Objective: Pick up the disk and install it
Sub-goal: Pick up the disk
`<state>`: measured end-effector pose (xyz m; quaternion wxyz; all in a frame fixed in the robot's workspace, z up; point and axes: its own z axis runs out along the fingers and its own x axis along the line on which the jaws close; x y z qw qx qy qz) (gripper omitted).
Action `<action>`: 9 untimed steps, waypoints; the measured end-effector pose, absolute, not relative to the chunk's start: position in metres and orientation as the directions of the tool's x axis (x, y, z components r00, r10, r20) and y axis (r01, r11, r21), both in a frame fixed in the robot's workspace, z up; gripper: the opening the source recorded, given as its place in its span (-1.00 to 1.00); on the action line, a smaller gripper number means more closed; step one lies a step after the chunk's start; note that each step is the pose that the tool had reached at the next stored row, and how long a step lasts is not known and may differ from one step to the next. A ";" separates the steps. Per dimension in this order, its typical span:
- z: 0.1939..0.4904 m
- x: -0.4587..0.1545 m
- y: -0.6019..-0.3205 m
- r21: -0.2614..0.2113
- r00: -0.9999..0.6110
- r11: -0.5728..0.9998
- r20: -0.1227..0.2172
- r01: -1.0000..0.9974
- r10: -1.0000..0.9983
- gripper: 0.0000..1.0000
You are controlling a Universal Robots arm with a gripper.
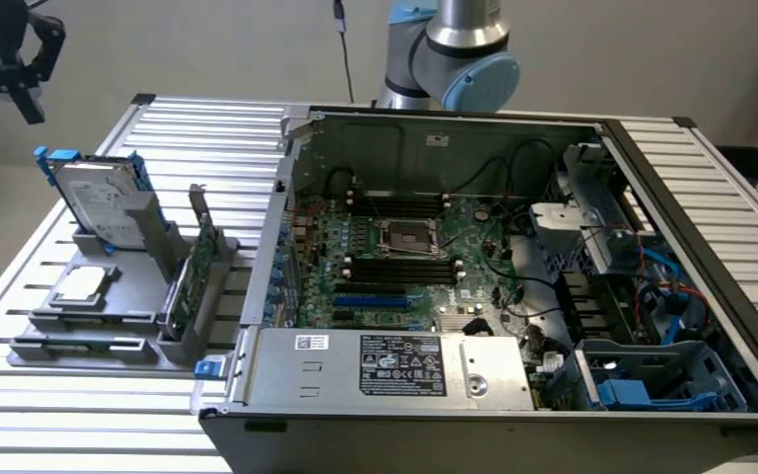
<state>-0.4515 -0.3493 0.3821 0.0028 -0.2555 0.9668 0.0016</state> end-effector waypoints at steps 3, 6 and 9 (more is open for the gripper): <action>0.382 -0.452 -0.349 0.002 -0.842 0.842 -0.006 -0.540 -0.540 -0.79; 0.382 -0.452 -0.349 0.002 -0.811 0.811 -0.006 -0.585 -0.585 -0.79; 0.382 -0.452 -0.349 0.002 -0.778 0.778 -0.006 -0.628 -0.628 -0.79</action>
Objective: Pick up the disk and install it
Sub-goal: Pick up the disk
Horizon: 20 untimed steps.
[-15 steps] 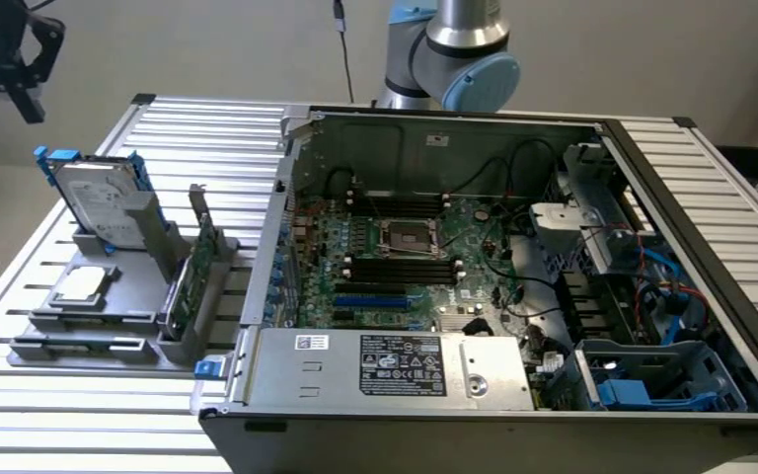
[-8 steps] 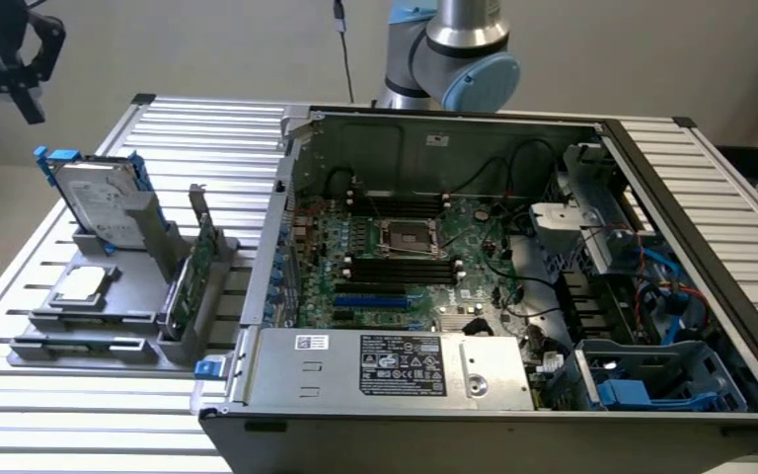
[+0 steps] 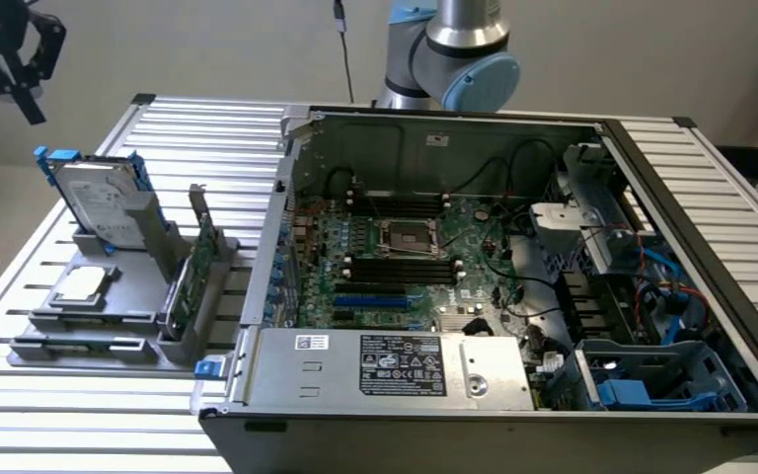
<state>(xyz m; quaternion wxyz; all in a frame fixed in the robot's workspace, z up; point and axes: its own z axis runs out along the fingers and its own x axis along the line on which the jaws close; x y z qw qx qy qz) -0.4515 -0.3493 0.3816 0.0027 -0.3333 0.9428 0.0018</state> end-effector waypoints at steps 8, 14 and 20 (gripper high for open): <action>0.381 -0.452 -0.349 0.002 -0.680 0.680 -0.006 -0.733 -0.733 -0.79; 0.379 -0.452 -0.349 0.002 -0.614 0.614 -0.006 -0.789 -0.789 -0.79; 0.377 -0.452 -0.348 0.002 -0.555 0.555 -0.006 -0.832 -0.832 -0.79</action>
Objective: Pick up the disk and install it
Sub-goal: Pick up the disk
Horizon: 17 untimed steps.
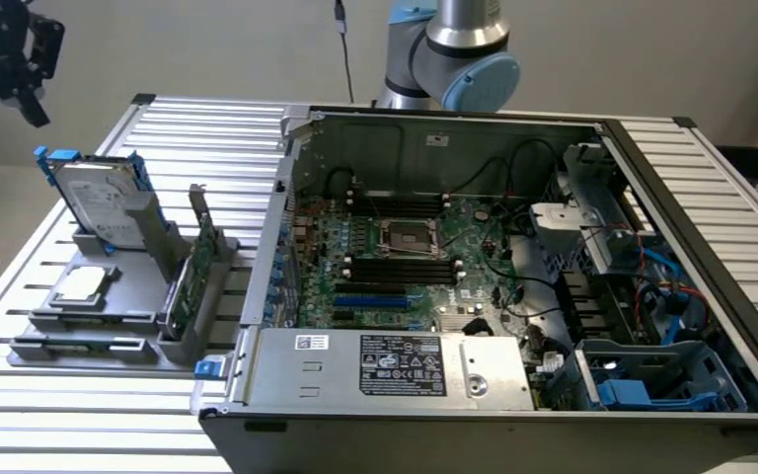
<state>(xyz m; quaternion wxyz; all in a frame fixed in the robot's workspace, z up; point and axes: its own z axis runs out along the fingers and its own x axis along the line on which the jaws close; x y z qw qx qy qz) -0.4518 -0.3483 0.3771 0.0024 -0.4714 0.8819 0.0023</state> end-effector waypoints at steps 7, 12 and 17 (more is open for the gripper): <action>0.374 -0.452 -0.347 0.002 -0.490 0.490 -0.007 -0.872 -0.872 -0.79; 0.371 -0.453 -0.346 0.001 -0.439 0.439 -0.008 -0.899 -0.899 -0.79; 0.368 -0.454 -0.346 -0.001 -0.386 0.386 -0.008 -0.923 -0.923 -0.79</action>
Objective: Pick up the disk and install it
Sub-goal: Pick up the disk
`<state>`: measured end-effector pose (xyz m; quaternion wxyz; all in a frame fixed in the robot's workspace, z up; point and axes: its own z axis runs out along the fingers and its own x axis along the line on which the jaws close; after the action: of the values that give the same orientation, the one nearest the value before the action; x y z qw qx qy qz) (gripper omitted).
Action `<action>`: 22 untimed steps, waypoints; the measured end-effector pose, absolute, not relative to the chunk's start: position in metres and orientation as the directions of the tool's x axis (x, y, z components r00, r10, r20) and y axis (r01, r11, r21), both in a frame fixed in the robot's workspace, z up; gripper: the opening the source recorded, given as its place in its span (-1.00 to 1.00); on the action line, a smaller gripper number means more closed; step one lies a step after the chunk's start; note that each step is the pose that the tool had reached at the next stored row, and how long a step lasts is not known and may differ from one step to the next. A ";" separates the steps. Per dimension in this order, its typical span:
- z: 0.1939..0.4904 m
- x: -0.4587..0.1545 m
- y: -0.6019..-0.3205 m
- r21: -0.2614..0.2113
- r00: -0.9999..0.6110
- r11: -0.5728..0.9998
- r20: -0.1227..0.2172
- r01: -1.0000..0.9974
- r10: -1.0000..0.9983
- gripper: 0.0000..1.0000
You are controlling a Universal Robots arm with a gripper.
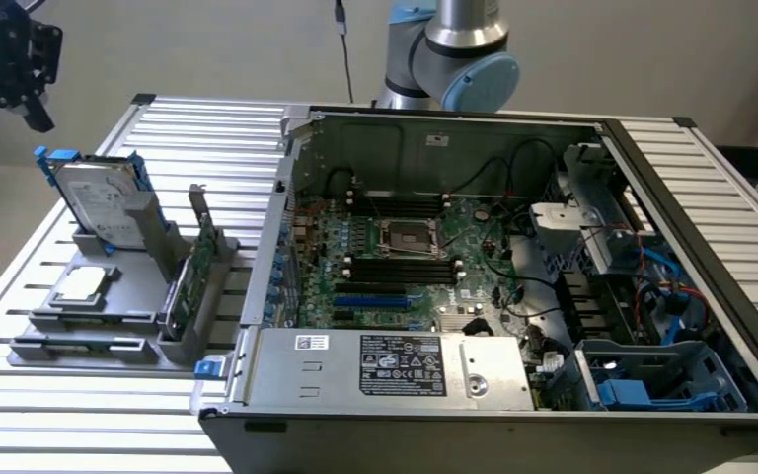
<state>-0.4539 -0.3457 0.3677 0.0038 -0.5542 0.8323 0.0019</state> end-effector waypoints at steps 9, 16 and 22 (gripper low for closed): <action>0.361 -0.455 -0.345 -0.006 -0.279 0.279 -0.010 -0.960 -0.960 -0.79; 0.356 -0.456 -0.343 -0.011 -0.189 0.189 -0.011 -0.982 -0.982 -0.79; 0.354 -0.457 -0.342 -0.012 -0.106 0.107 -0.012 -0.994 -0.994 -0.79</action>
<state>-0.4571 -0.3420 0.3537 0.0085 -0.6684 0.7438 -0.0007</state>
